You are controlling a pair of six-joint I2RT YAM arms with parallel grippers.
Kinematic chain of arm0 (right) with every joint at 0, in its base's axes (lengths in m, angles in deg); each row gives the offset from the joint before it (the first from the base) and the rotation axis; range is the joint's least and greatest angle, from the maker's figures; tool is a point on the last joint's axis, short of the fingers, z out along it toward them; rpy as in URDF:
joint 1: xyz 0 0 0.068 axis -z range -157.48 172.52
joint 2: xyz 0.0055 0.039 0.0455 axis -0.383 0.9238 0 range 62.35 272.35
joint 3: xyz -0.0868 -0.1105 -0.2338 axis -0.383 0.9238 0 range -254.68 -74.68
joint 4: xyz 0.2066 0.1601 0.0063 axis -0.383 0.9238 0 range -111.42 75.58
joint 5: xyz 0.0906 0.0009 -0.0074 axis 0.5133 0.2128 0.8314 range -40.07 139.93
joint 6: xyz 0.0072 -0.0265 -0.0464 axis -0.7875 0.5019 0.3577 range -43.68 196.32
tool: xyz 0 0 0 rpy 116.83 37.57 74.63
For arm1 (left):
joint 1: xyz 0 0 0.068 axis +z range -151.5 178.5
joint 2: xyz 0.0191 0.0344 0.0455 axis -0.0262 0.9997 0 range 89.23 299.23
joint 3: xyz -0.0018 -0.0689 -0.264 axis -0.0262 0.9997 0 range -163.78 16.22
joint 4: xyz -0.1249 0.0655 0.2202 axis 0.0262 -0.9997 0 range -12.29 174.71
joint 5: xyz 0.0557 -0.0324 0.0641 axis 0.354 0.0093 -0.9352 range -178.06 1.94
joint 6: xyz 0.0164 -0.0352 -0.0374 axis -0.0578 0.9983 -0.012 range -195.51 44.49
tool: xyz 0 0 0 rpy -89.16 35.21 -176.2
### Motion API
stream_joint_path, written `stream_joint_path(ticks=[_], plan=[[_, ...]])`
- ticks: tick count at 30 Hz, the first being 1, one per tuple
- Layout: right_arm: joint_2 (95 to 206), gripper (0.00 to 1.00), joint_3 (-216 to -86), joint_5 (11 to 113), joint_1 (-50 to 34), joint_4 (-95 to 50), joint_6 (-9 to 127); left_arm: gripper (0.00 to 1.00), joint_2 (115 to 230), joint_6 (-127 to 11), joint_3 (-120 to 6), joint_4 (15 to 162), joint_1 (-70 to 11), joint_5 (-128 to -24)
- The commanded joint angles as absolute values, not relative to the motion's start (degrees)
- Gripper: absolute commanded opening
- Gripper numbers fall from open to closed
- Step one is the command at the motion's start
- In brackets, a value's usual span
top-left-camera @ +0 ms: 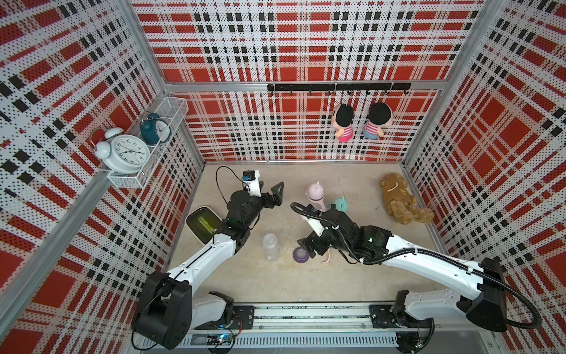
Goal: Assemble the baby bottles
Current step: Pick up the baby bottle from the center of the board.
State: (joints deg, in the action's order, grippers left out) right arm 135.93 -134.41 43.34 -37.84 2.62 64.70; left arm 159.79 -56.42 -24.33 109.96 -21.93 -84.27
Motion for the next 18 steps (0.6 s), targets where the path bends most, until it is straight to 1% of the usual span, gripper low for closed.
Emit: stream_joint_path(ticks=[1,8,12,18], plan=[[135.3,0.96,-131.6,45.5,-39.7,-10.4,65.2,0.98,158.1,-54.7,-25.1,106.4,-21.5,-89.5],[140.6,0.97,-126.9,47.3,-41.9,-23.9,65.3,0.98,156.2,-52.9,-25.3,102.2,-20.4,-92.9],[146.4,0.97,-128.0,46.6,-42.1,-27.9,66.4,0.98,154.5,-52.7,-25.3,100.2,-20.0,-94.0],[152.9,0.97,-129.0,48.6,-42.5,-34.1,68.0,0.98,152.8,-53.0,-25.4,98.7,-20.0,-95.0]])
